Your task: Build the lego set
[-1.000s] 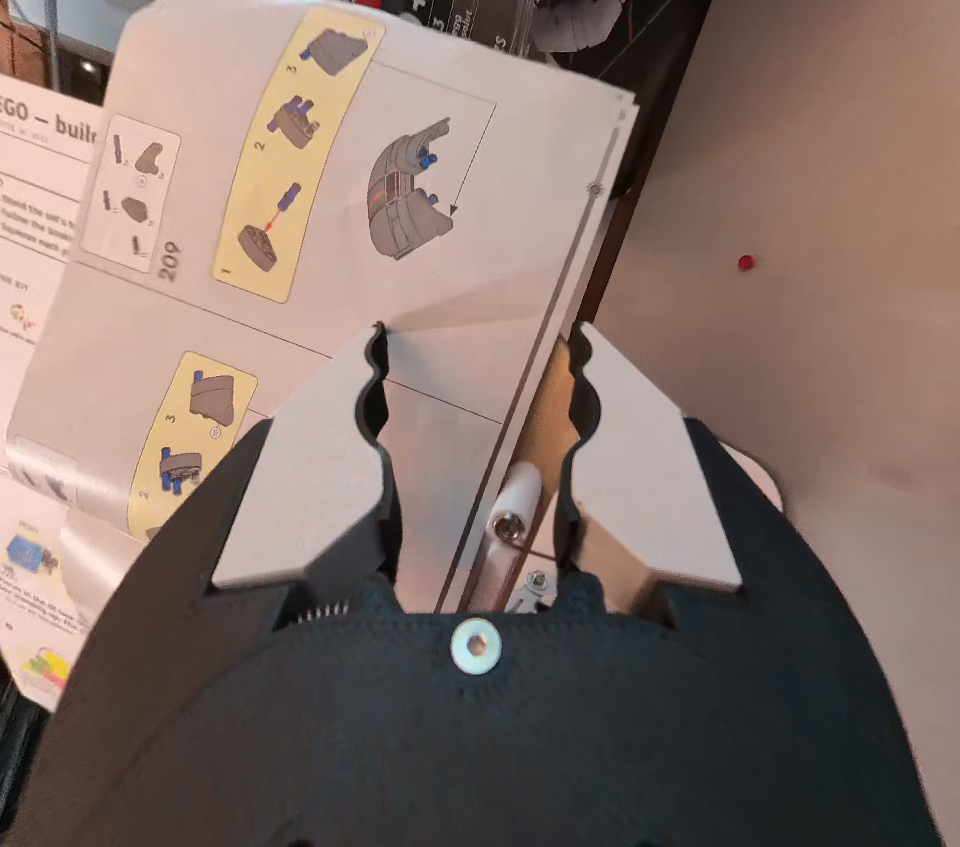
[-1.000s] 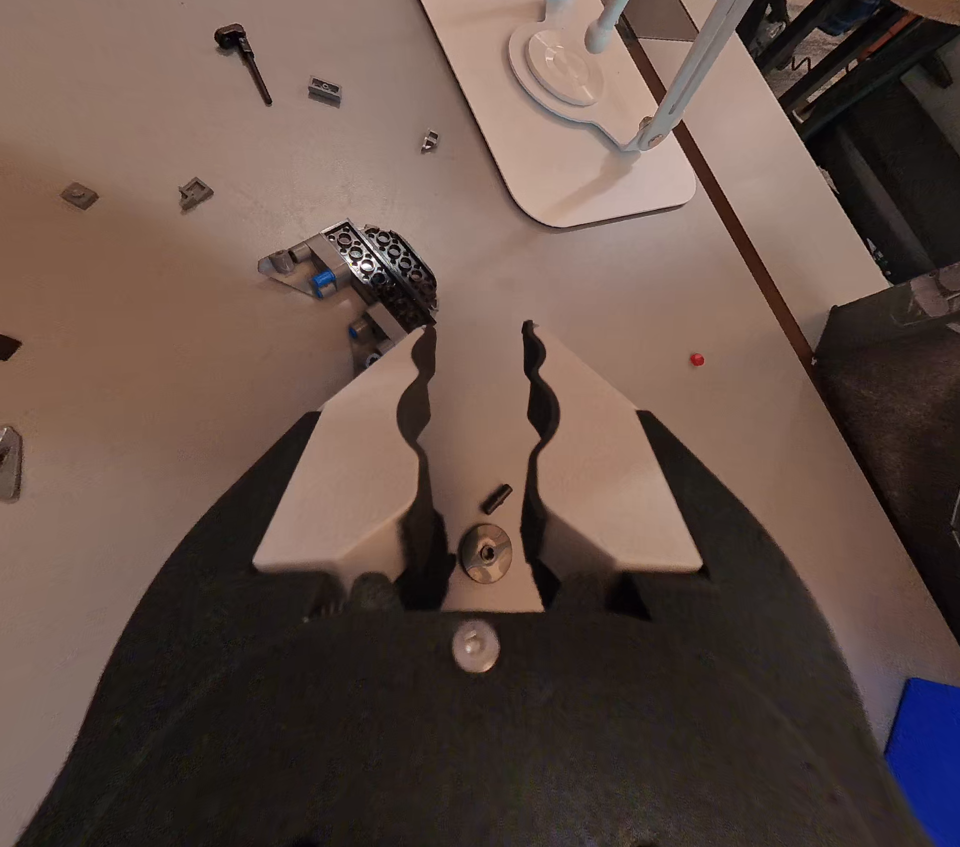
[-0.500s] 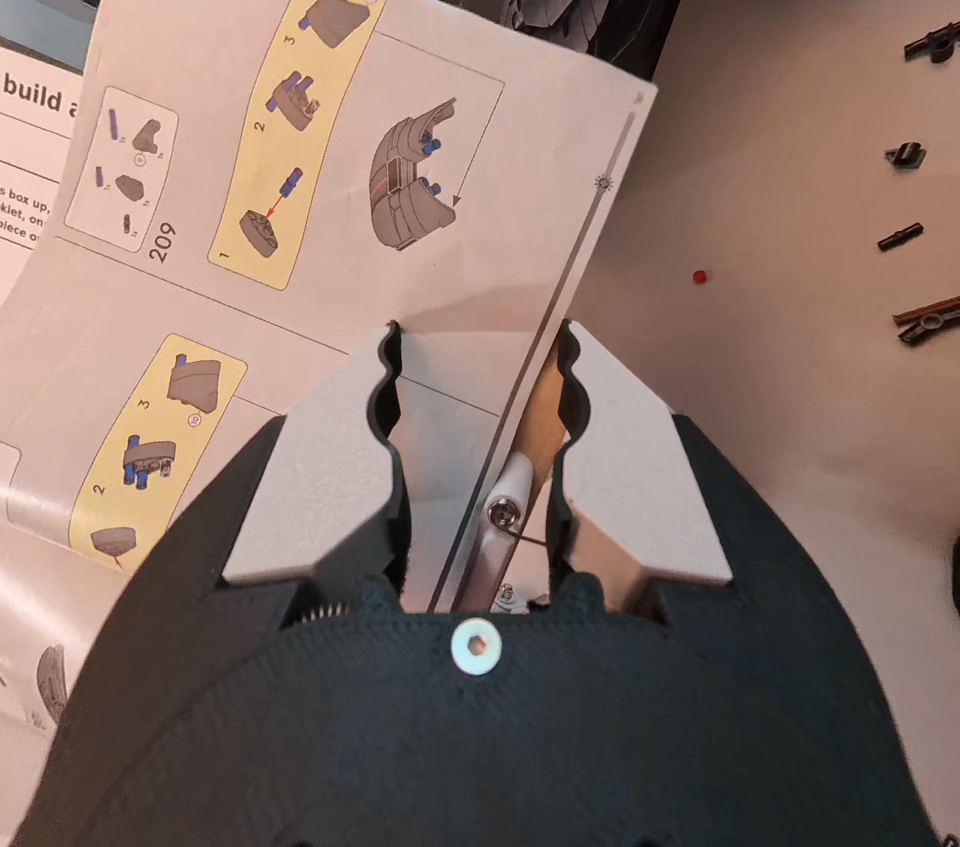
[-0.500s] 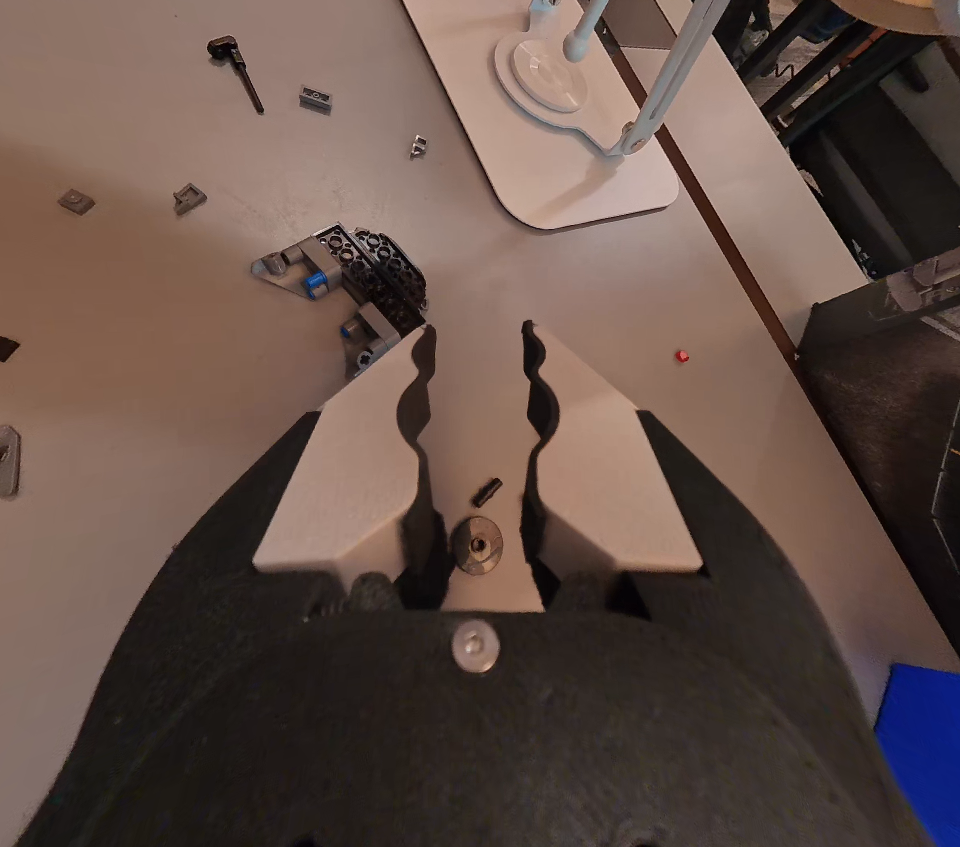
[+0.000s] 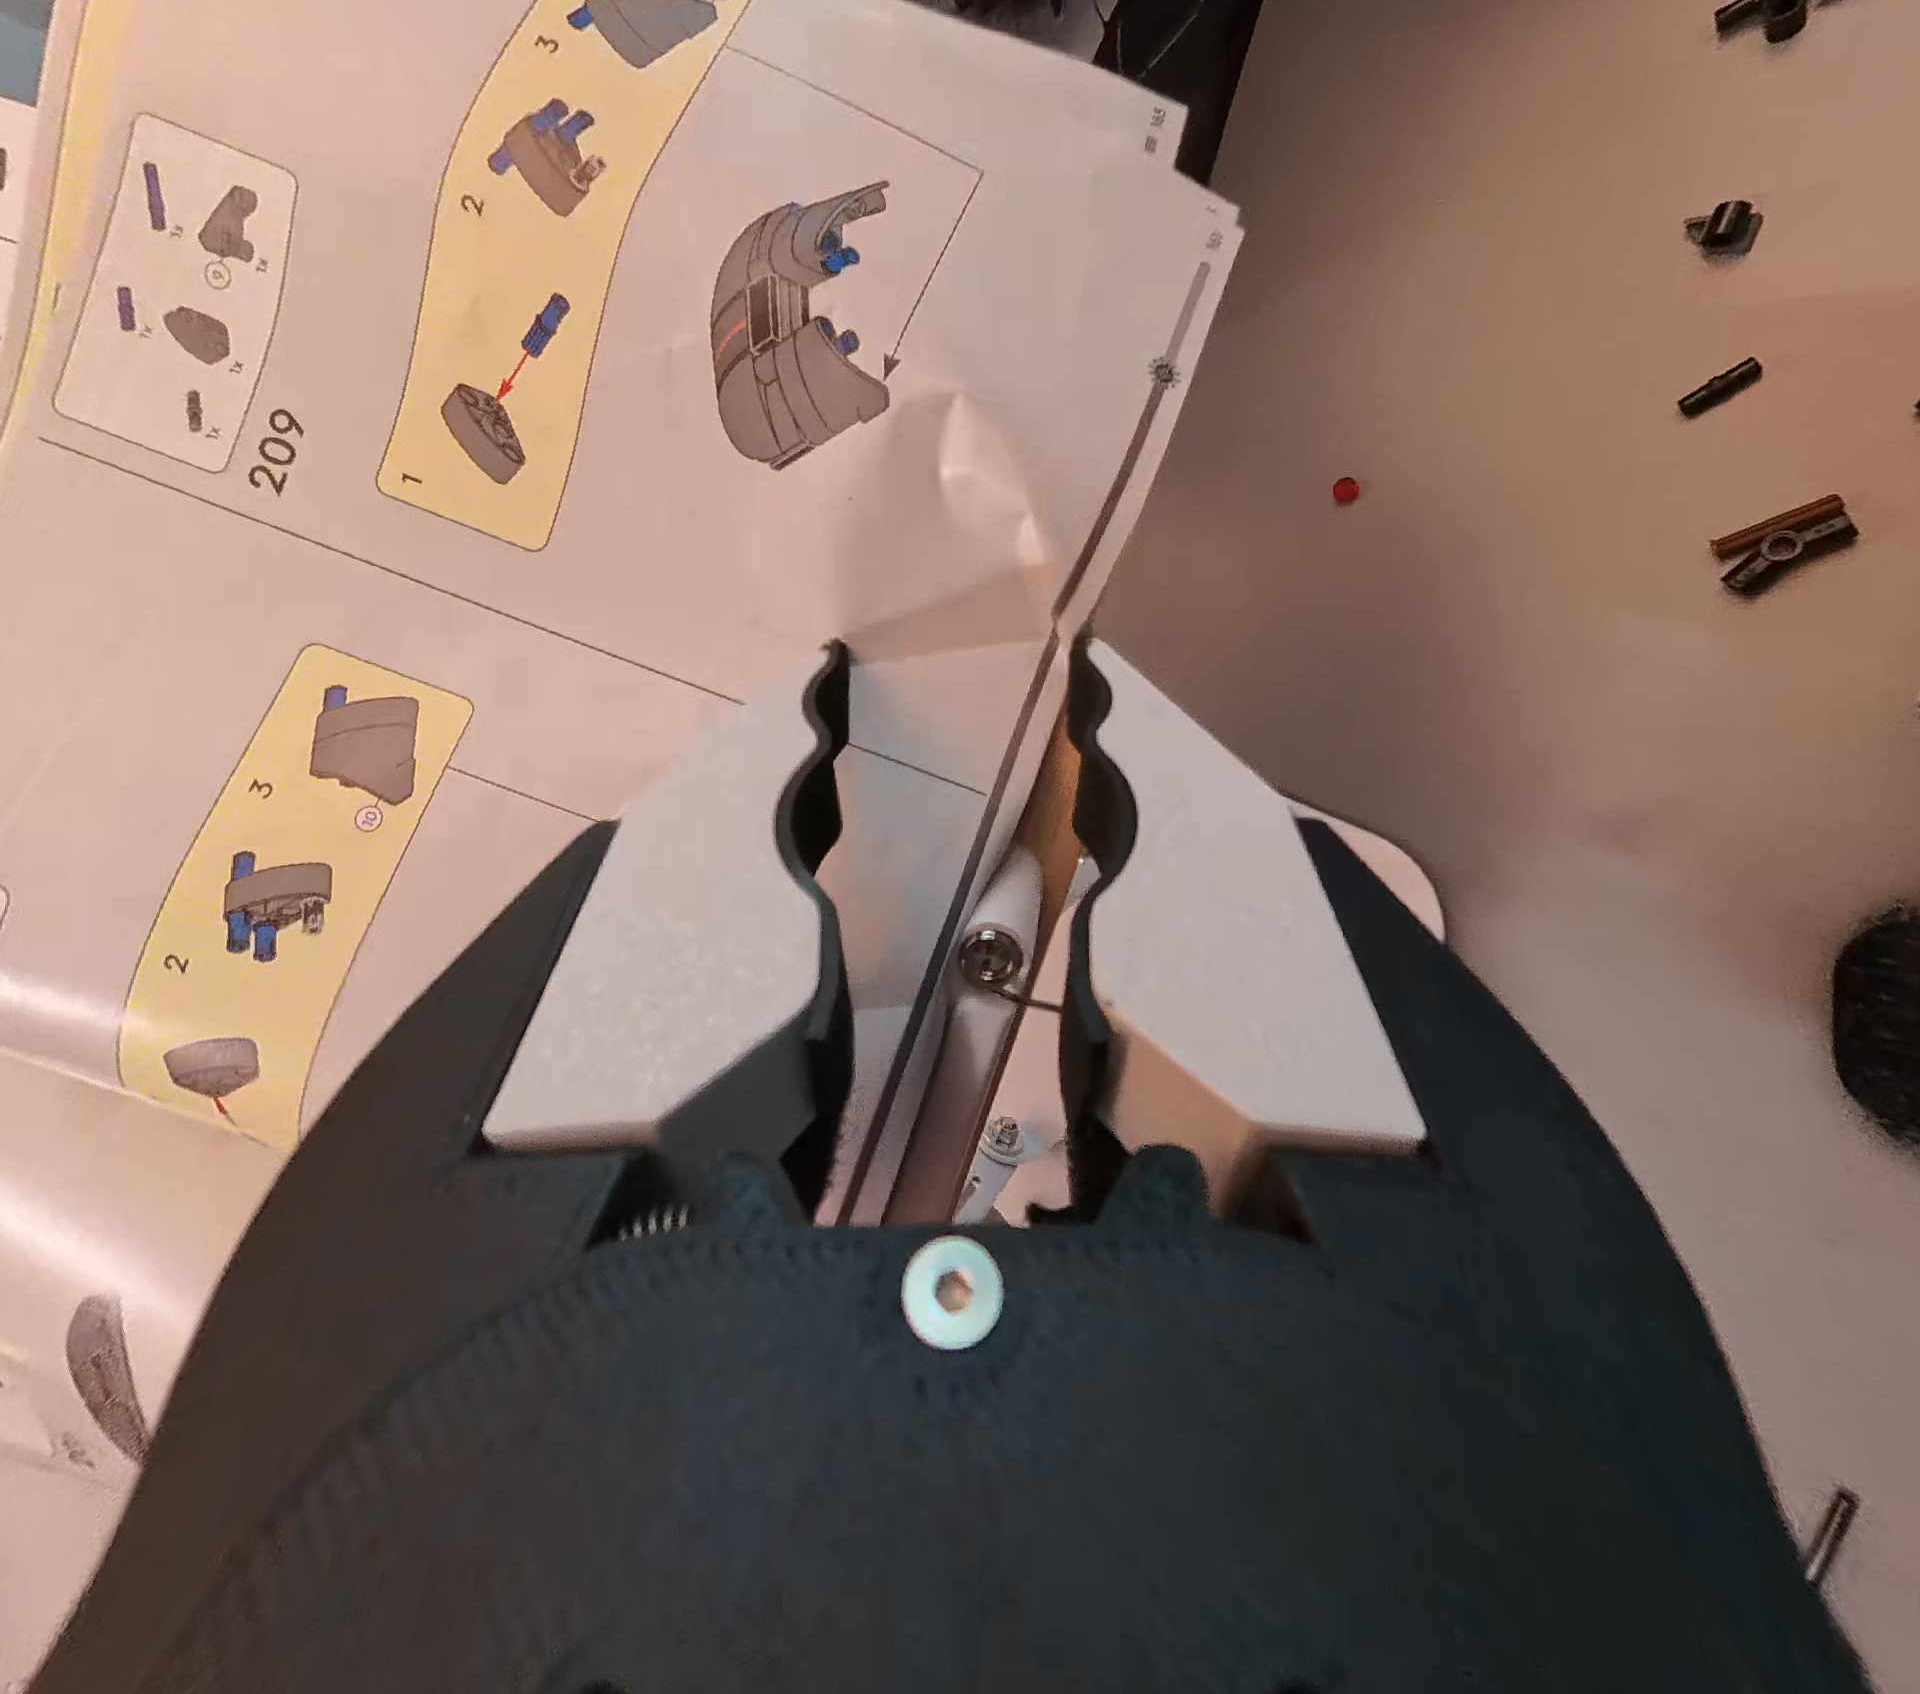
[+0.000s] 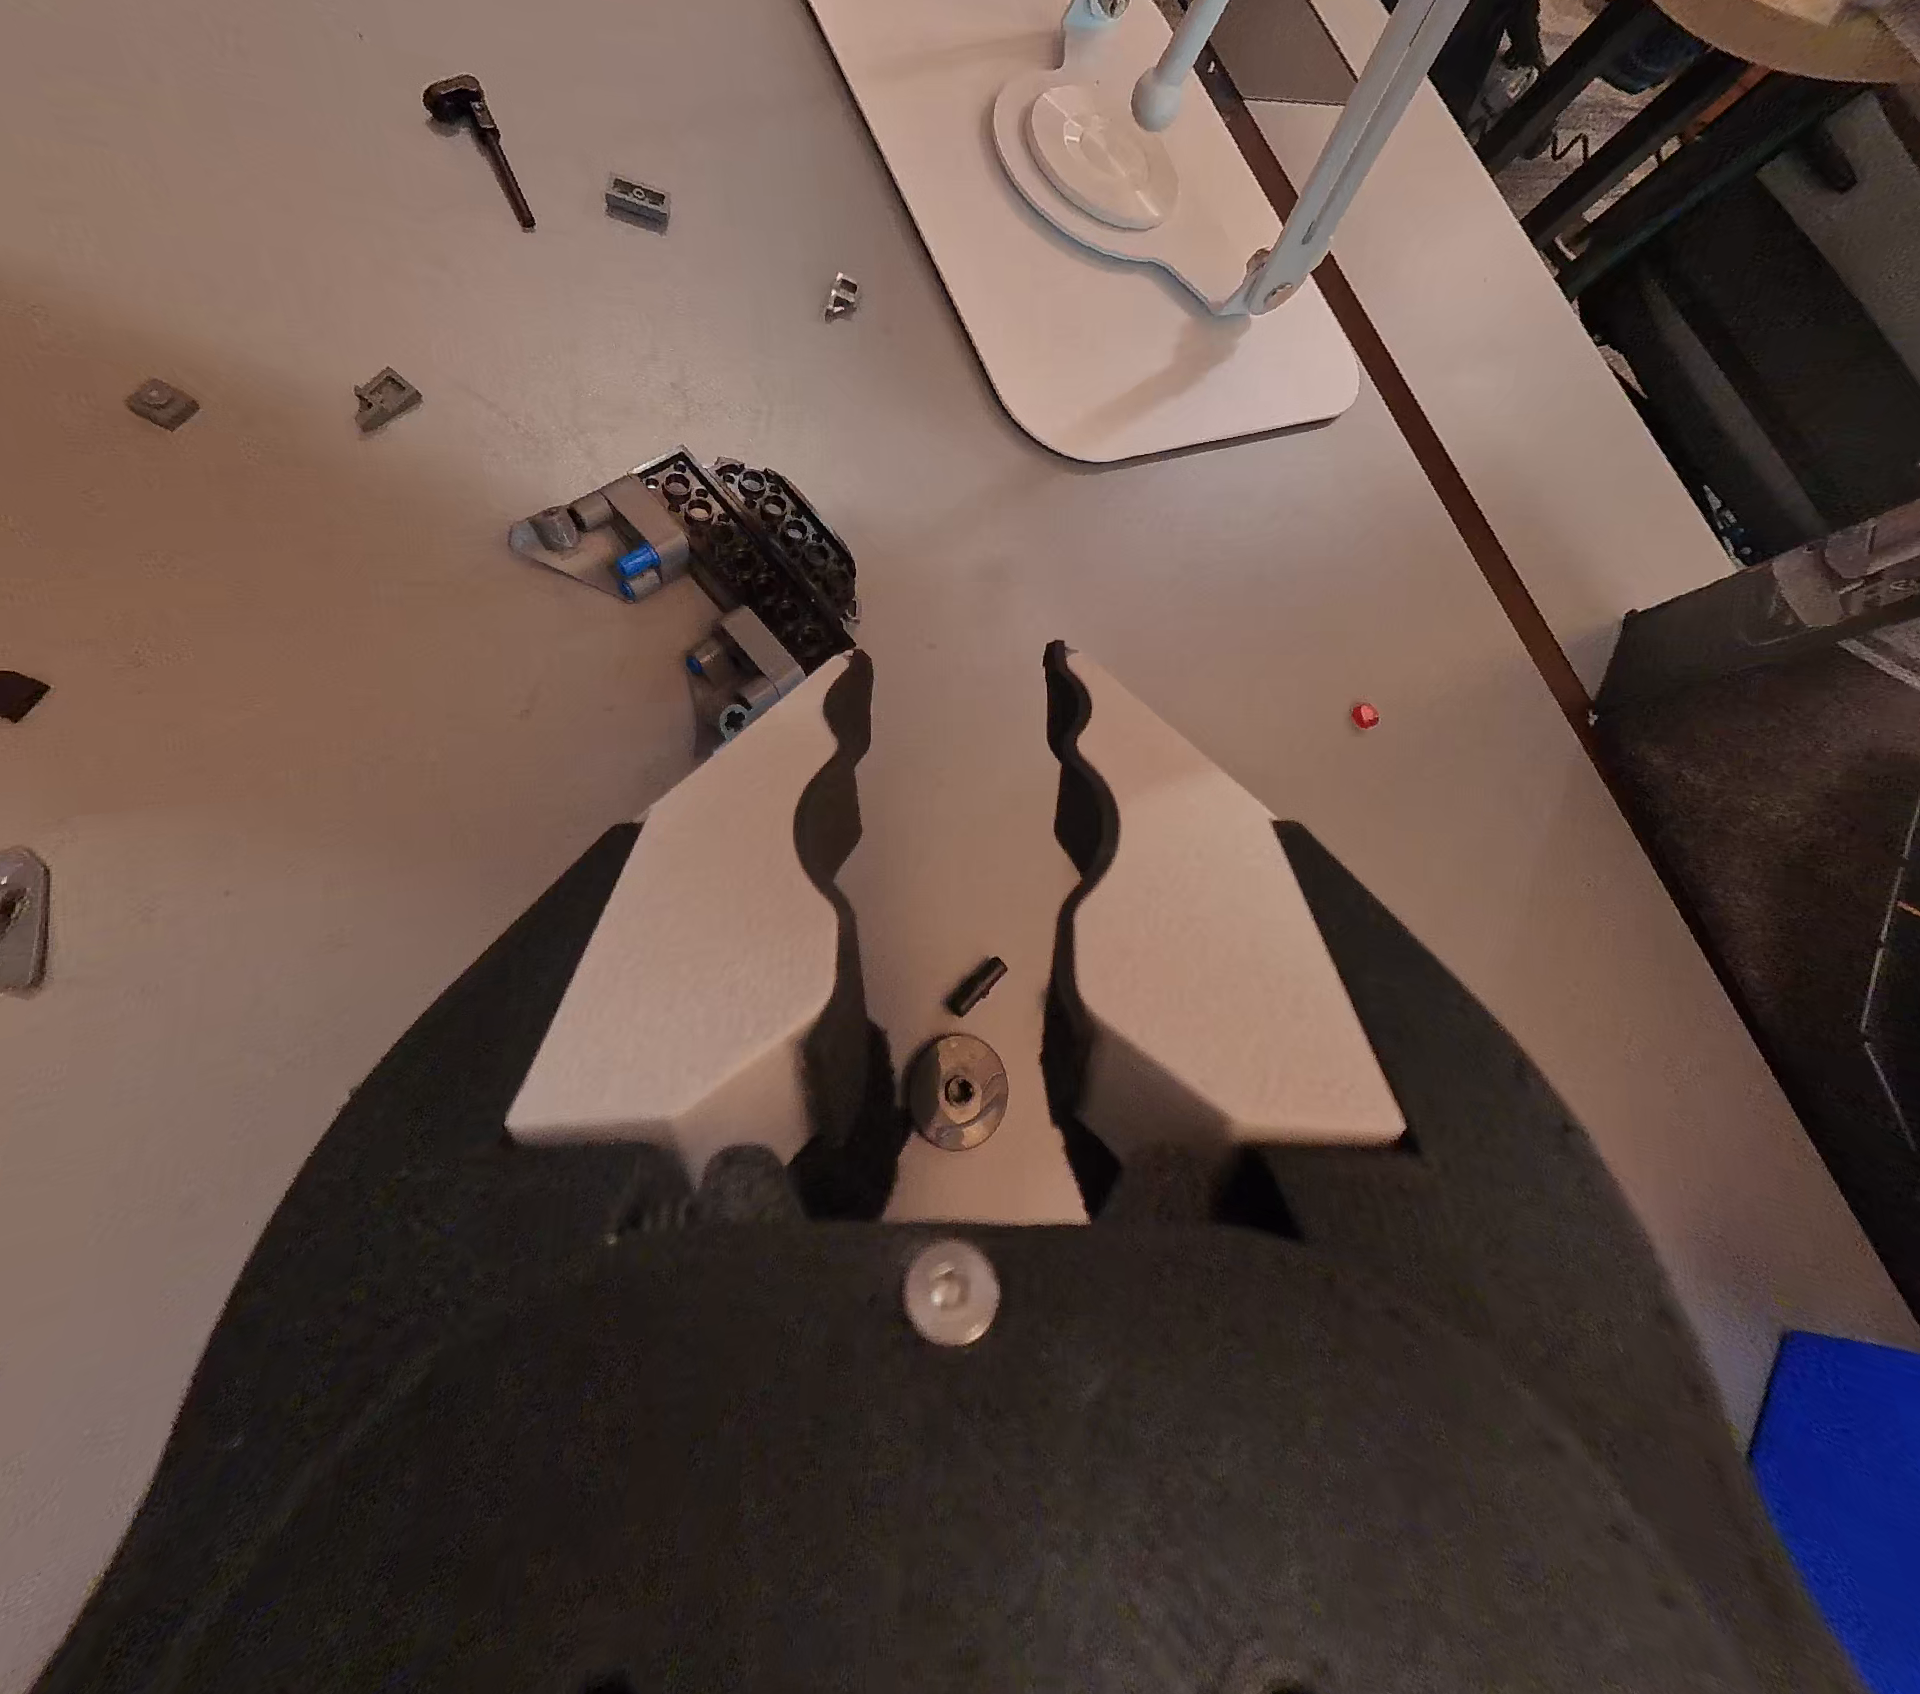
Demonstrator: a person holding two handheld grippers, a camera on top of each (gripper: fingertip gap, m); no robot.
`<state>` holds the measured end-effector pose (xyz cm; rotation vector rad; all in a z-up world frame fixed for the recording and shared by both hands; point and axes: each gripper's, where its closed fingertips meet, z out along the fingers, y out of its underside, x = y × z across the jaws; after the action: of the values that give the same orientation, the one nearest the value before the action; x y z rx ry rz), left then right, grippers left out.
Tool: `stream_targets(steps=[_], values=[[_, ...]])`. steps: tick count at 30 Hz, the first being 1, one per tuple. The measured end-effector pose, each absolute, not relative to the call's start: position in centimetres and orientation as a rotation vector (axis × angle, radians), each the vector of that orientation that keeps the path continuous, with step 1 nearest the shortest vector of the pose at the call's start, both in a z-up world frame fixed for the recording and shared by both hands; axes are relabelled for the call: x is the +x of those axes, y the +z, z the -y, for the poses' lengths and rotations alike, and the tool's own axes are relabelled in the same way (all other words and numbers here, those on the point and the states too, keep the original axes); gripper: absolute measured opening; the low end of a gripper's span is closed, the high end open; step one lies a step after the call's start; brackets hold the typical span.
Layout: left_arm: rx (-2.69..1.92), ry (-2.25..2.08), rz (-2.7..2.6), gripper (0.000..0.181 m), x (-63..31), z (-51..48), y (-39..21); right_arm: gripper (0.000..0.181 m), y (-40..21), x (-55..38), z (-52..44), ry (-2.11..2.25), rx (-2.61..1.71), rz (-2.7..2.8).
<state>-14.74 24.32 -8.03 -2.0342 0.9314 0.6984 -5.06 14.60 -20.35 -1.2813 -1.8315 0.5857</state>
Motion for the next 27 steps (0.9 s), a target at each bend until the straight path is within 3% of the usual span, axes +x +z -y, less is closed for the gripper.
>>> stream_targets(steps=[6,12,20,27], values=[[-2.040,0.693,-0.937,0.031,-14.8,-24.1,-8.1,0.032,-20.4,-5.1,-14.6,0.585,-1.280,1.833],[-2.051,0.671,-0.961,0.000,-14.6,-23.8,-8.5,0.032,-20.3,-5.0,-14.5,0.585,-1.279,1.832],[-1.988,0.619,-0.895,0.000,-14.6,-23.2,-7.1,0.032,-20.3,-5.0,-14.5,0.582,-1.274,1.835],[-1.774,0.552,-0.634,0.000,-16.6,-19.6,-1.4,0.032,-20.2,-5.0,-14.4,0.582,-1.271,1.837]])
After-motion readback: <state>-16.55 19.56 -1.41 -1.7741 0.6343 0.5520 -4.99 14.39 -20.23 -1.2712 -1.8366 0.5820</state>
